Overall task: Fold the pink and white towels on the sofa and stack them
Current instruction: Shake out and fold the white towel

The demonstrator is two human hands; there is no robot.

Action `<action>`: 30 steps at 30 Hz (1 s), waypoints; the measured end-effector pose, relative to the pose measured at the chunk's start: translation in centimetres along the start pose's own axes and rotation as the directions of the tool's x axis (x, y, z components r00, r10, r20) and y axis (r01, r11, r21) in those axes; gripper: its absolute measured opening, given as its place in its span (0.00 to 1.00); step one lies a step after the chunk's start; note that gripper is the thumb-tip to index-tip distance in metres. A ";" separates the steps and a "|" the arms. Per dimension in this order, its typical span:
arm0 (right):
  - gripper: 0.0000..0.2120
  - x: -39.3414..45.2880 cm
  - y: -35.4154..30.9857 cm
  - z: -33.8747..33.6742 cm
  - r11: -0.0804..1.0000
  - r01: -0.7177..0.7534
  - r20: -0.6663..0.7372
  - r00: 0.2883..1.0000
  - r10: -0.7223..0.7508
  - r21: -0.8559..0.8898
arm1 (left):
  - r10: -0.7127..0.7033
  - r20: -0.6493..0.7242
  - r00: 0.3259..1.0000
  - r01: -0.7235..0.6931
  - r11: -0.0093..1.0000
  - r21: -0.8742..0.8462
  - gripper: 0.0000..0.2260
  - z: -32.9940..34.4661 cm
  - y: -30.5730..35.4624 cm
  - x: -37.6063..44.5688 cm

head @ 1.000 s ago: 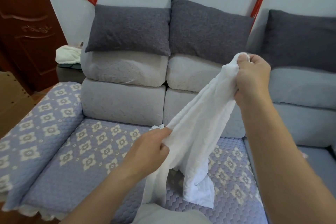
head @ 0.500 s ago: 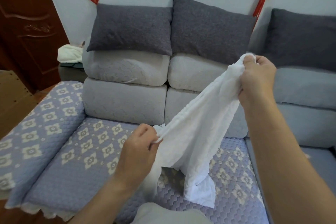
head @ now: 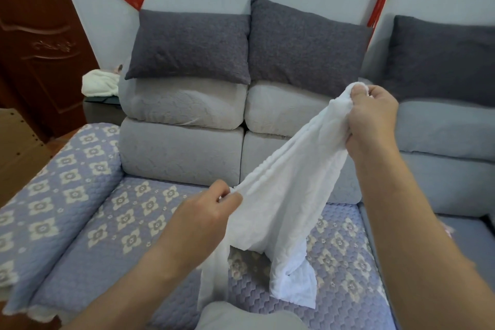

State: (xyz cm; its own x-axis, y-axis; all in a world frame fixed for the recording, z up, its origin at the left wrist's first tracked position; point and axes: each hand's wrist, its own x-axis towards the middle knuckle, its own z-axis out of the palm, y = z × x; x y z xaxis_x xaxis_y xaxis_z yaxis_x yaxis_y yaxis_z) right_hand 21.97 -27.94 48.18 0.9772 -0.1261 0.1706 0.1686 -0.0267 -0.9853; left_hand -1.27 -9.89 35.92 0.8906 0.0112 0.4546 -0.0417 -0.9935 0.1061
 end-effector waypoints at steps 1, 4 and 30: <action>0.08 0.0 0.1 0.1 1.000 0.000 0.006 1.000 0.000 -0.003 | 0.032 0.008 0.999 -0.032 0.999 0.040 0.13 -0.1 0.0 0.1; 0.08 -0.2 0.4 0.5 1.000 -0.003 0.025 1.000 0.003 -0.007 | 0.070 0.004 0.998 -0.070 0.991 0.113 0.18 -0.5 -0.5 0.6; 0.08 -0.2 1.8 -1.0 0.998 0.001 -0.018 1.000 -0.002 -0.056 | -0.523 0.525 0.671 0.679 0.150 -0.719 0.13 -2.4 -3.2 2.2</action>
State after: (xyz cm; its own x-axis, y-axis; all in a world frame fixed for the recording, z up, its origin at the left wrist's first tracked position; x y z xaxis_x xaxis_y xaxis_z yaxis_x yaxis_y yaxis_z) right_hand 21.92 -28.95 46.37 0.9744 -0.1442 0.1724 0.1618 -0.0820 -0.9834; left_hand -0.29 -6.38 38.68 0.8574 0.4675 -0.2150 0.2731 -0.0594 0.9601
